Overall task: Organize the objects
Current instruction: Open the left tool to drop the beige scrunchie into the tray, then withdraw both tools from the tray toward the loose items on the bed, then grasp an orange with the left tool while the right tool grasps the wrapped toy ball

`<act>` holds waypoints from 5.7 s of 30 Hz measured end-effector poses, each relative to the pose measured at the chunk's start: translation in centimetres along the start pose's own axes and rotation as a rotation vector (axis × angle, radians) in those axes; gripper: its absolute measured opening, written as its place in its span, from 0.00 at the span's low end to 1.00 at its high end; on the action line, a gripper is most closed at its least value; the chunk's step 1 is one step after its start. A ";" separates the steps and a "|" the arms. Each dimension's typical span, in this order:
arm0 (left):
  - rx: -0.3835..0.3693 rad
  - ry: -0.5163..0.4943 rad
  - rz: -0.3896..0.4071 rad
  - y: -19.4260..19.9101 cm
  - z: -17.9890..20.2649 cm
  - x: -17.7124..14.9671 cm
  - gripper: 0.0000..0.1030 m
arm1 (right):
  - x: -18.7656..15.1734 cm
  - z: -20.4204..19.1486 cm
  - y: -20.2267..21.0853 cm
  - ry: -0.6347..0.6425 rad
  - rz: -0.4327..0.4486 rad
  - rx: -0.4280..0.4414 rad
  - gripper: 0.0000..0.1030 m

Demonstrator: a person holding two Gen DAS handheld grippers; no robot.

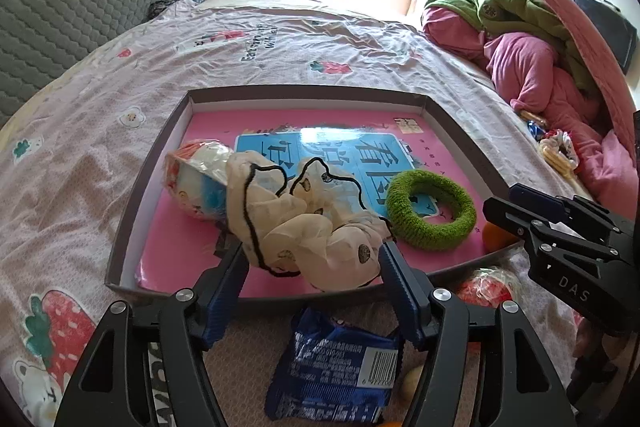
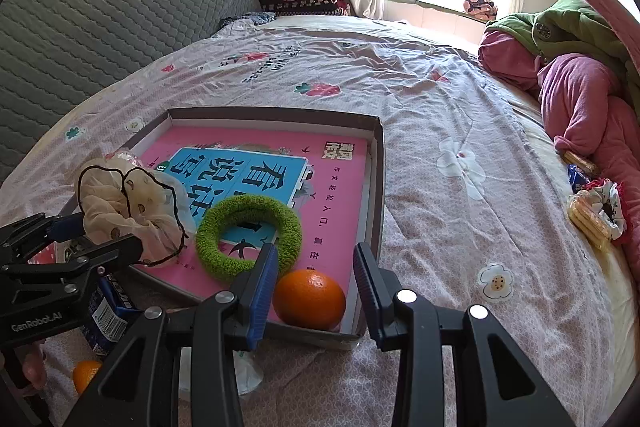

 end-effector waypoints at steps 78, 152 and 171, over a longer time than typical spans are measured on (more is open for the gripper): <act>-0.008 -0.098 -0.004 8.5 3.2 -7.7 0.68 | -3.1 -3.4 7.1 0.055 0.135 0.108 0.59; -0.042 -0.077 -0.083 4.2 3.1 -10.0 0.54 | -4.0 -5.3 3.1 0.031 0.036 0.314 0.54; -0.072 -0.114 -0.071 5.2 4.0 -10.0 0.40 | -3.6 -4.5 3.8 -0.011 0.061 0.324 0.54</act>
Point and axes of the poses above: each gripper's, at about its wrist camera, not at the fingertips, and y roughly against the way its jaws point, z to its right, x to its top, the point moved 2 cm from there along -y, roughly the way its jaws point, and after that the axes turned 1 degree about -x, right-handed, at the moved point
